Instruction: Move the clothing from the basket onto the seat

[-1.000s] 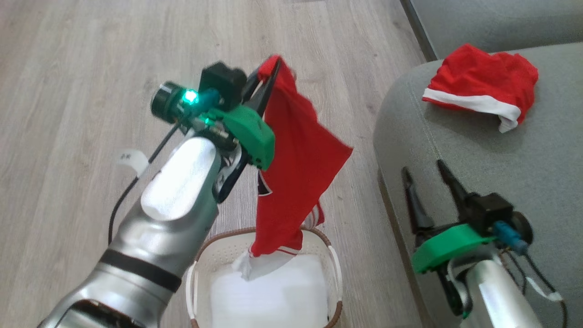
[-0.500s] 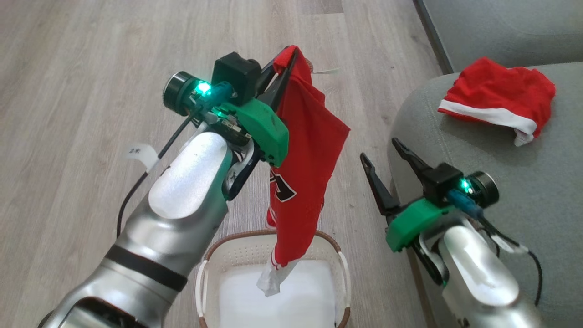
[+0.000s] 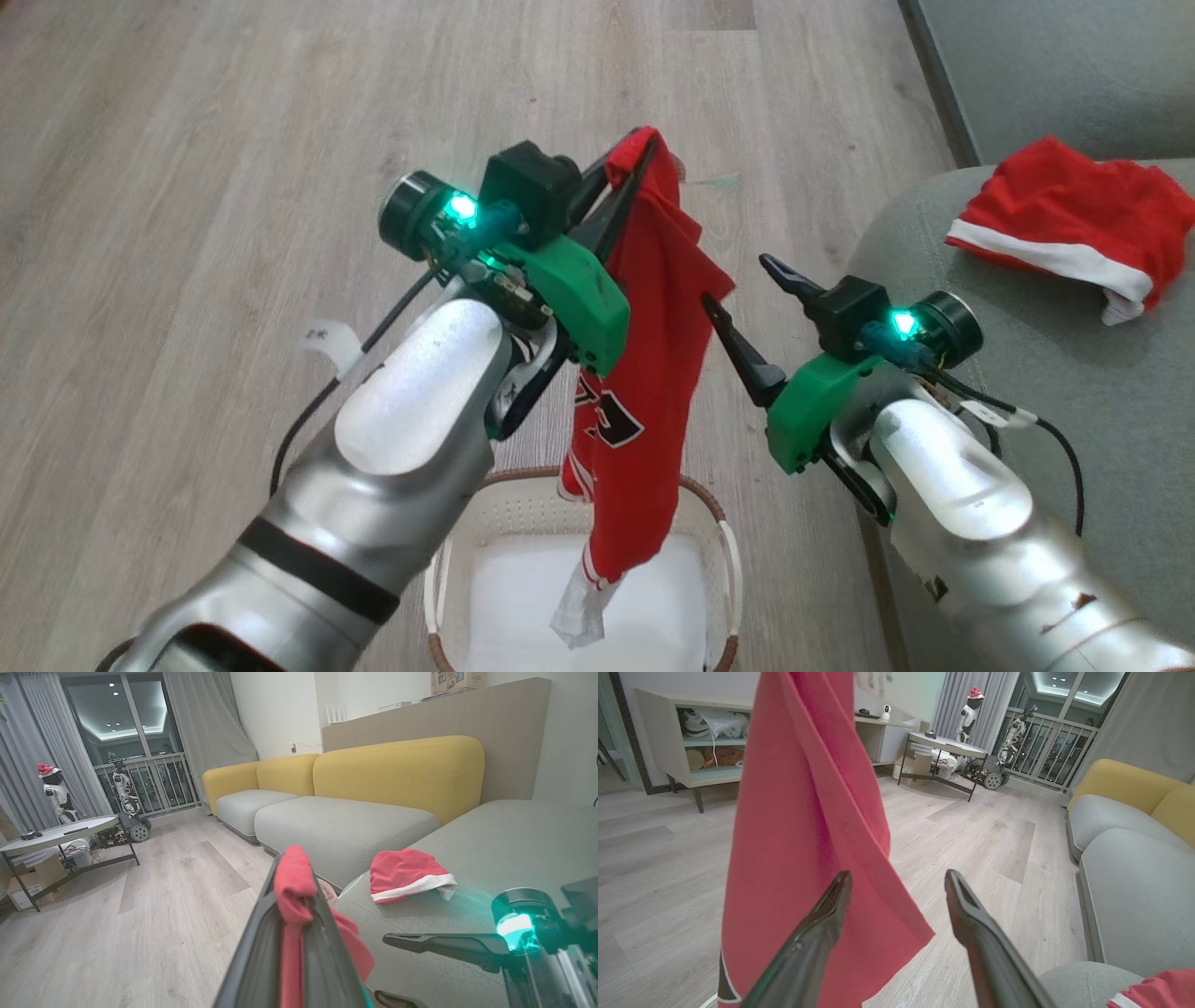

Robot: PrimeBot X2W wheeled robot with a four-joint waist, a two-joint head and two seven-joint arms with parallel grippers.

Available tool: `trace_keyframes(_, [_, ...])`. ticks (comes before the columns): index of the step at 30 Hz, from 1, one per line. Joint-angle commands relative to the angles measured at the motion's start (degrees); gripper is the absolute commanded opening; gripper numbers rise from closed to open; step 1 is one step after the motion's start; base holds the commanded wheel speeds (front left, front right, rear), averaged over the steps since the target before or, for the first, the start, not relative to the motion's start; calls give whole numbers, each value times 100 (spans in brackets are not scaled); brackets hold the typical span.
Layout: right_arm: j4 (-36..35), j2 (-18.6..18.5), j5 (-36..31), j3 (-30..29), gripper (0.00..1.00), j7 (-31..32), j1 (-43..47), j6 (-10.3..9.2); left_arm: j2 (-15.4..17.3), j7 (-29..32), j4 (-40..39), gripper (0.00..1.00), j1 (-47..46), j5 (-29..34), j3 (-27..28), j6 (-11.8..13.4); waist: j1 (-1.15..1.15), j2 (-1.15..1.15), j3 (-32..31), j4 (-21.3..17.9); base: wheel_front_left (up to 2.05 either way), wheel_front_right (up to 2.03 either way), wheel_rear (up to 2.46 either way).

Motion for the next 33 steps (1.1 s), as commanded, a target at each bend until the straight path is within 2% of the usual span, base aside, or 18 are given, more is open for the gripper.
trace_keyframes(1, [-22, -4, 99, 177, 100, -50, -372, -2, 98, 8, -232, 0, -221, -35, 133, 42, 0, 0, 1, 38, 0, 0, 0])
trace_keyframes(13, [826, 35, 974, 1575, 100, -38, -1005, -2, 98, 7, -483, 0, -164, -247, -203, 114, 0, 0, 10, 247, 0, 0, 0])
trace_keyframes(14, [875, 49, 1094, 1669, 69, -38, -1036, -2, 98, 2, -503, 0, -160, -268, -224, 123, 0, 0, 9, 263, 0, 0, 0])
trace_keyframes(15, [916, 60, 1213, 1765, 49, -39, -1059, -2, 98, -5, -516, 0, -154, -286, -240, 131, 0, 0, 8, 275, 0, 0, 0])
trace_keyframes(16, [916, 60, 1213, 1765, 49, -39, -1059, -2, 98, -5, -516, 0, -154, -286, -240, 131, 0, 0, 8, 275, 0, 0, 0])
trace_keyframes(17, [952, 65, 1317, 1853, 30, -40, -1081, -2, 98, -13, -522, 0, -144, -299, -247, 140, 0, 0, 8, 286, 0, 0, 0])
trace_keyframes(18, [987, 63, 1401, 1928, 7, -42, -1101, -2, 98, -18, -522, 0, -130, -310, -248, 152, 0, 0, 7, 295, 0, 0, 0])
trace_keyframes(19, [1008, 65, 1489, 1991, 0, -45, -1114, -2, 100, -23, -517, 0, -114, -321, -244, 167, 0, 0, 6, 301, 0, 0, 0])
trace_keyframes(23, [992, 47, 1869, 2151, 0, -58, -1160, -2, 215, -59, -471, 0, 32, -412, -152, 262, 0, 0, 6, 249, 0, 0, 0])
trace_keyframes(26, [864, -12, 2045, 2061, 0, -60, -1235, -2, 318, -125, -440, 0, 182, -482, -66, 338, 0, 0, 11, 164, 0, 0, 0])
trace_keyframes(27, [823, -43, 2080, 2033, 0, -60, -1261, -2, 348, -172, -431, 14, 243, -511, -32, 362, 0, 0, 12, 134, 0, 0, 0])
trace_keyframes(28, [783, -75, 2108, 2004, 0, -60, -1291, -2, 375, -228, -422, 39, 316, -546, 6, 385, 0, 0, 15, 97, 0, 0, 0])
trace_keyframes(29, [746, -109, 2129, 1975, 0, -61, -1321, -2, 405, -280, -407, 57, 392, -568, 31, 408, 0, 0, 18, 60, 0, 0, 0])
trace_keyframes(30, [721, -147, 2147, 1950, 0, -61, -1348, -2, 436, -319, -382, 91, 465, -577, 41, 430, 0, 0, 20, 27, 0, 0, 0])
trace_keyframes(31, [697, -184, 2163, 1926, 0, -61, -1380, -2, 462, -352, -353, 100, 539, -591, 52, 451, 0, 0, 20, -13, 0, 0, 0])
trace_keyframes(33, [655, -260, 2195, 1869, 0, -61, -1440, -2, 489, -427, -303, 100, 674, -633, 88, 491, 0, 0, 21, -93, 0, 0, 0])
